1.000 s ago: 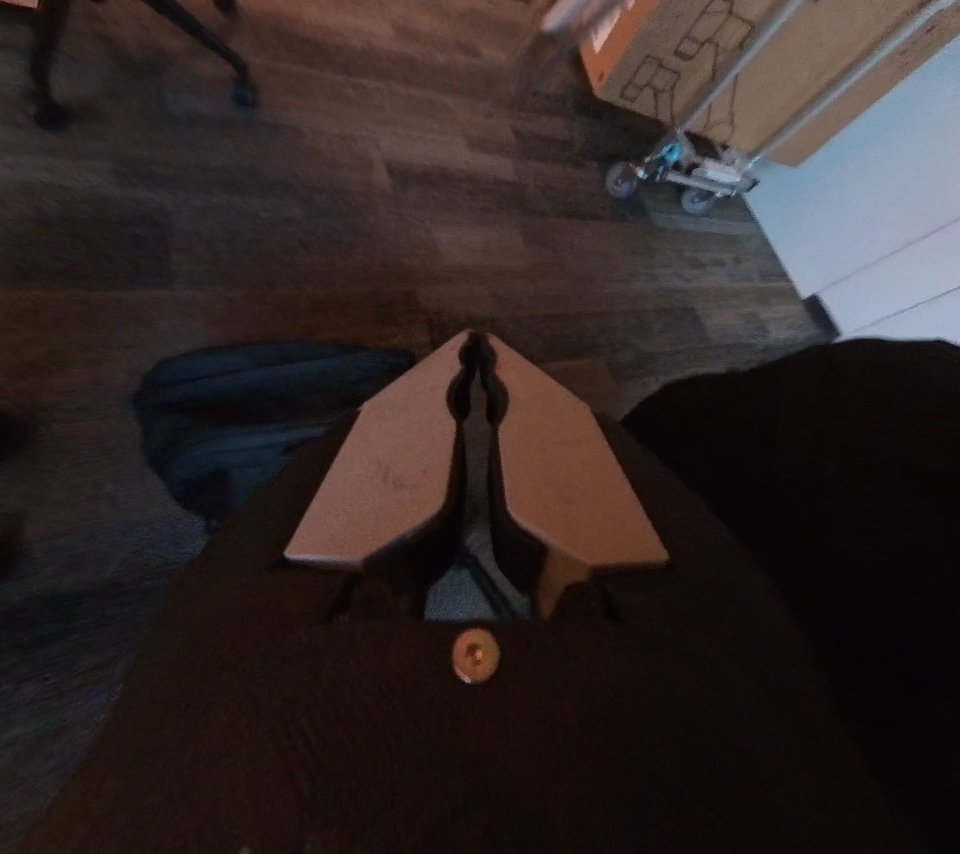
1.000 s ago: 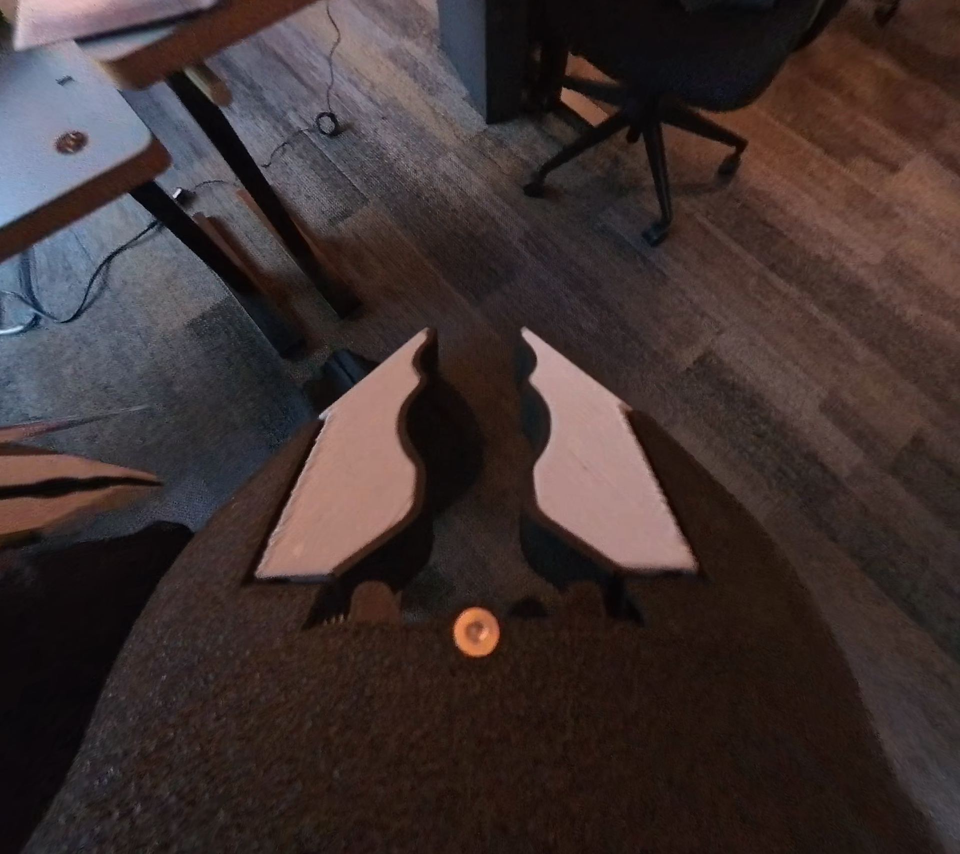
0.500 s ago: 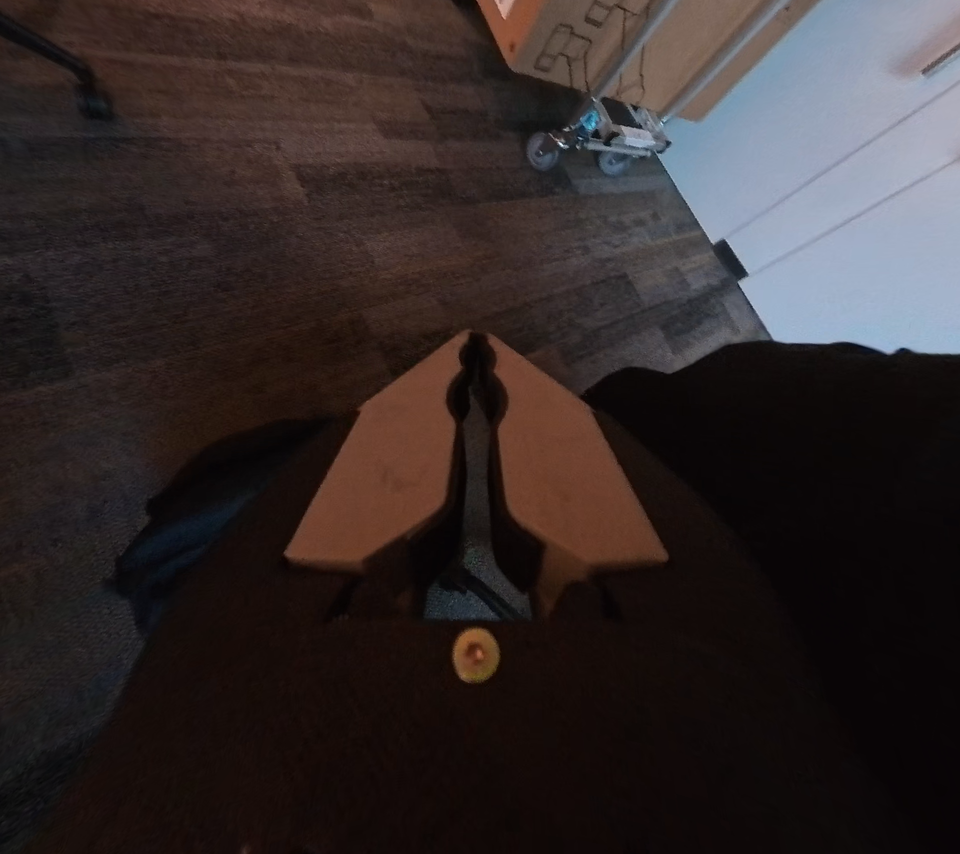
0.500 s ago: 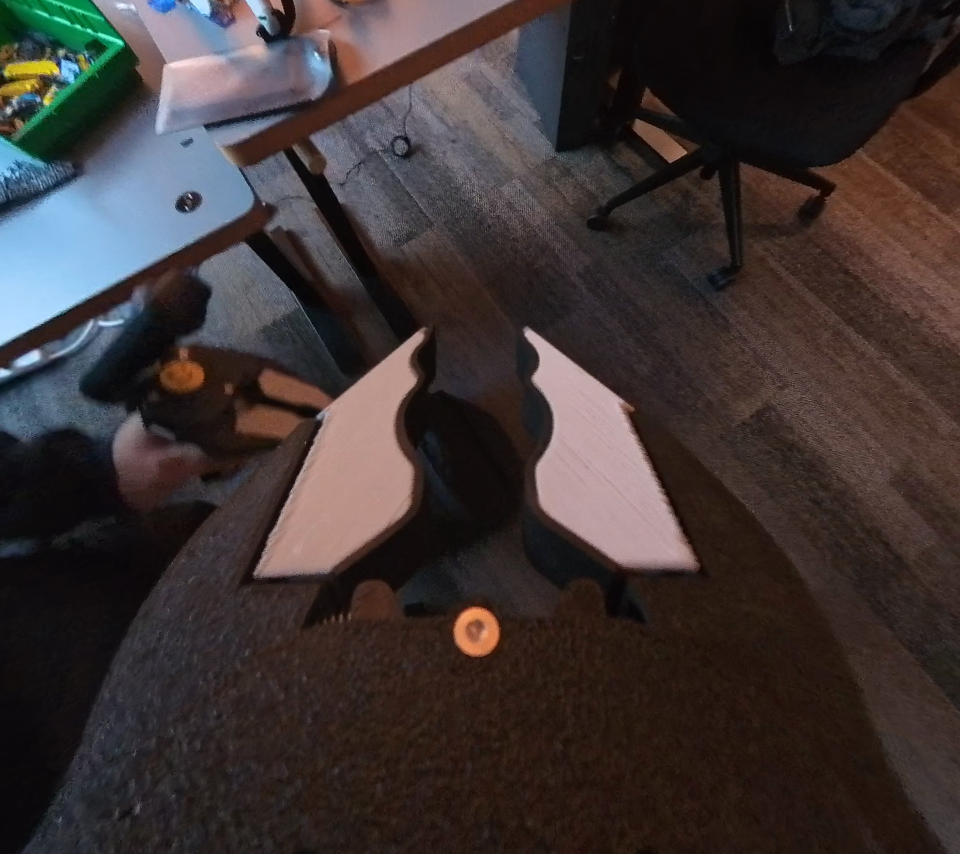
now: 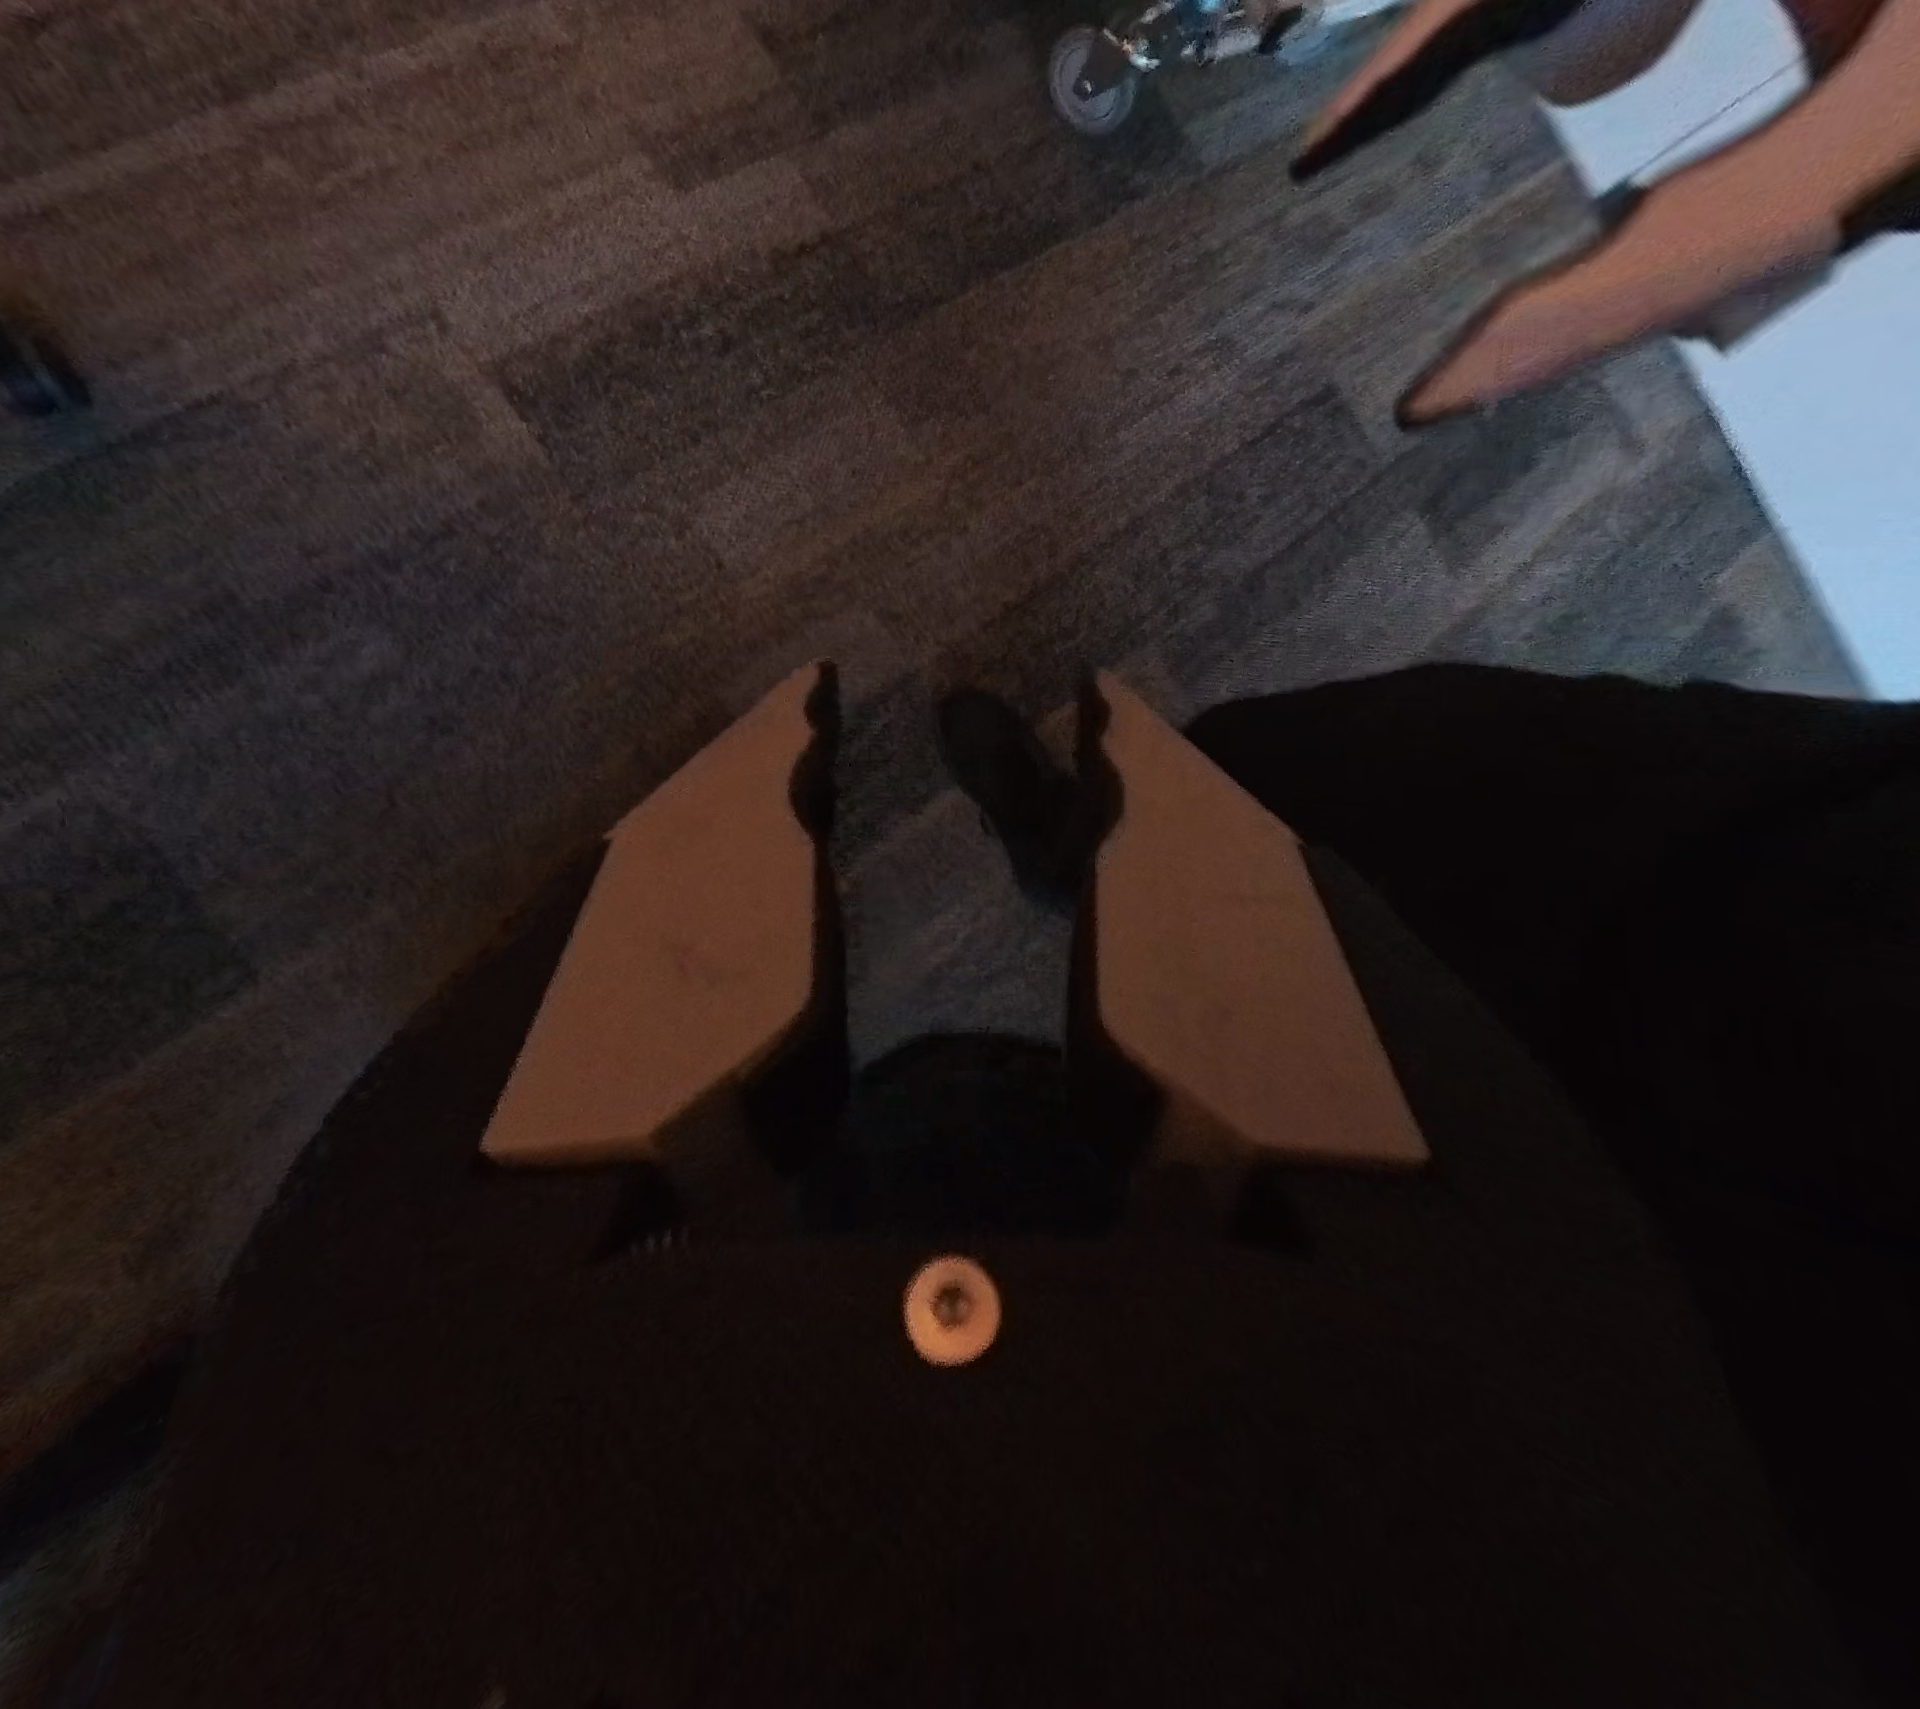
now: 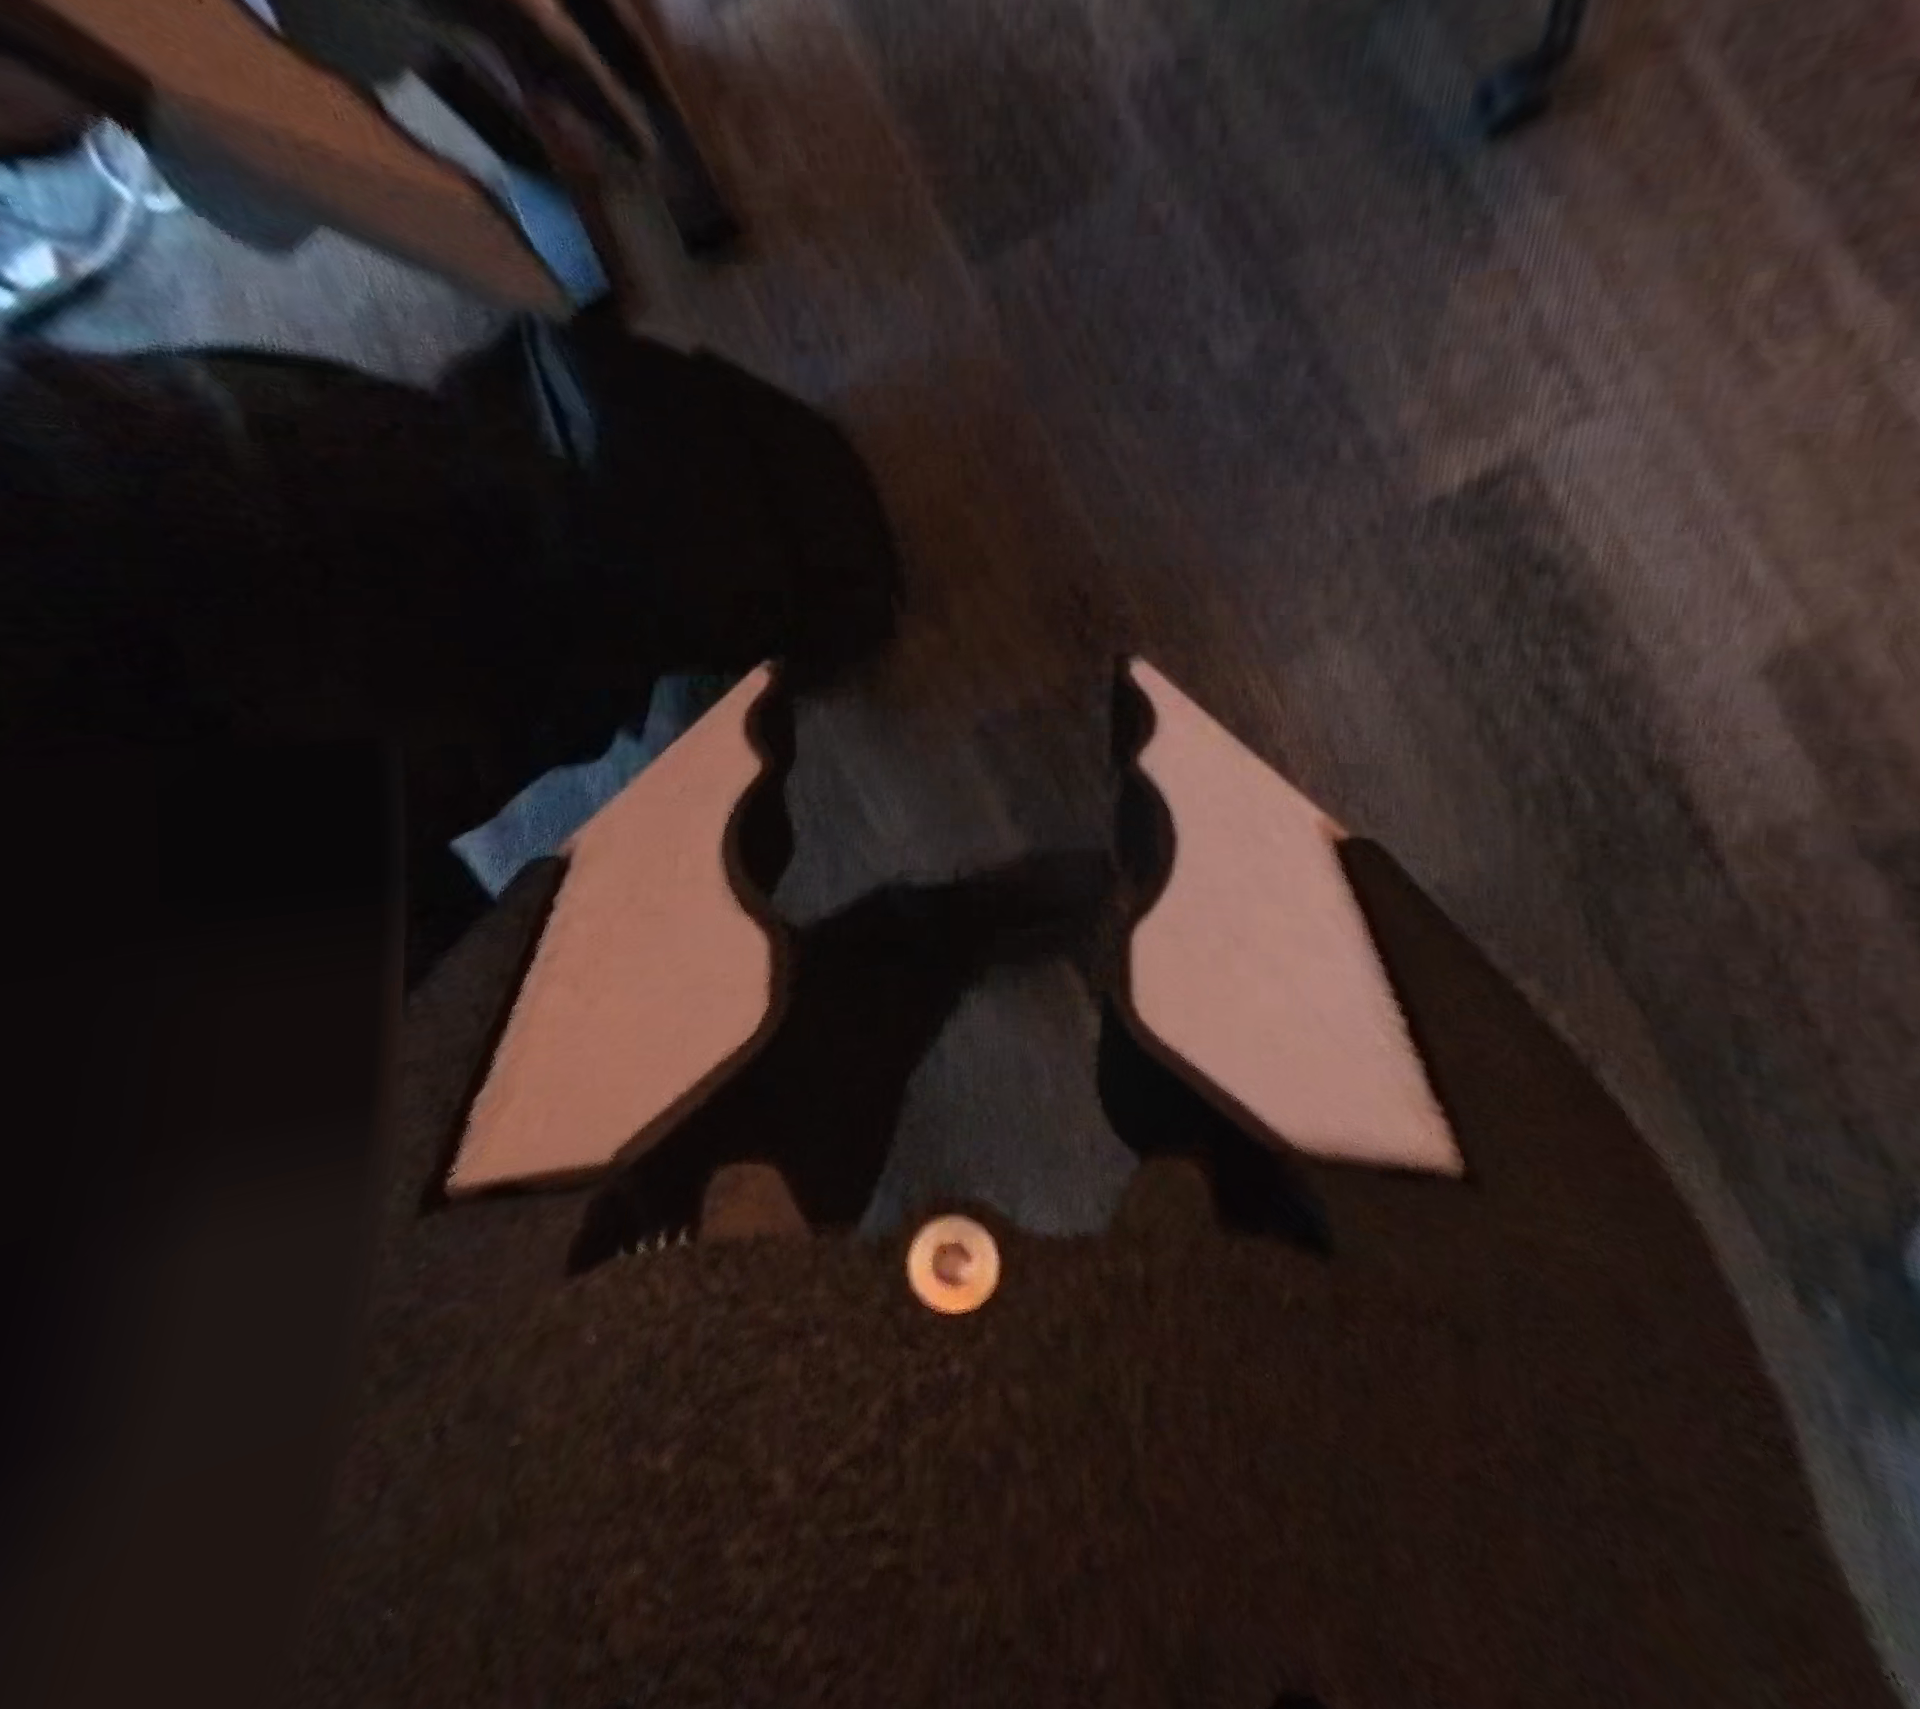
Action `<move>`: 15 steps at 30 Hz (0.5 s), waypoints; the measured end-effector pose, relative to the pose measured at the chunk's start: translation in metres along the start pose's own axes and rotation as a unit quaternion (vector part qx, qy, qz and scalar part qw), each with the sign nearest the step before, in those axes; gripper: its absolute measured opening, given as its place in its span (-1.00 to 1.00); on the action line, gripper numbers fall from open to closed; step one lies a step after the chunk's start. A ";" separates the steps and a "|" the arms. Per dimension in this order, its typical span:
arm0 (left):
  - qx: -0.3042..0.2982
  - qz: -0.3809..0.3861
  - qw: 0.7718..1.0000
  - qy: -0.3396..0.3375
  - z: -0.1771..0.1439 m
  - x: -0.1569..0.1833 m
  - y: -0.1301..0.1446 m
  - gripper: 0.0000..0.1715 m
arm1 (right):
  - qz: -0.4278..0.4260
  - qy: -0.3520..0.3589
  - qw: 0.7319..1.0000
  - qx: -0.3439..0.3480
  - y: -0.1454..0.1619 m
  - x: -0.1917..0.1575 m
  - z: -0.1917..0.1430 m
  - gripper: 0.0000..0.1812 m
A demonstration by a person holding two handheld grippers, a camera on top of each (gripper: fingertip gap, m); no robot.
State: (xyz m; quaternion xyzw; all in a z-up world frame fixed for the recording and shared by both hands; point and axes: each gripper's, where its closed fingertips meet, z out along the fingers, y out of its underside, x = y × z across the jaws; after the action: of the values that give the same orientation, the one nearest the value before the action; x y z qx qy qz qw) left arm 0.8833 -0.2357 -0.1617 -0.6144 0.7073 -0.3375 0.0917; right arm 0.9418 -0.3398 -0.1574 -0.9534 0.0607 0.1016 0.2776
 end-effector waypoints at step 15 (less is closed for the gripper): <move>-0.092 0.103 0.986 0.095 0.226 -0.146 -0.262 -1.00 | 0.033 0.104 0.989 -0.099 -0.098 0.360 0.040 -0.67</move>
State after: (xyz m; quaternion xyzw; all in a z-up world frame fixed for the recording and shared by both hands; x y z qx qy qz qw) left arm 1.2510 -0.1870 -0.2198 -0.5091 0.8005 -0.3163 0.0012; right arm 1.3022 -0.2574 -0.2217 -0.9791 0.1102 0.0162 0.1702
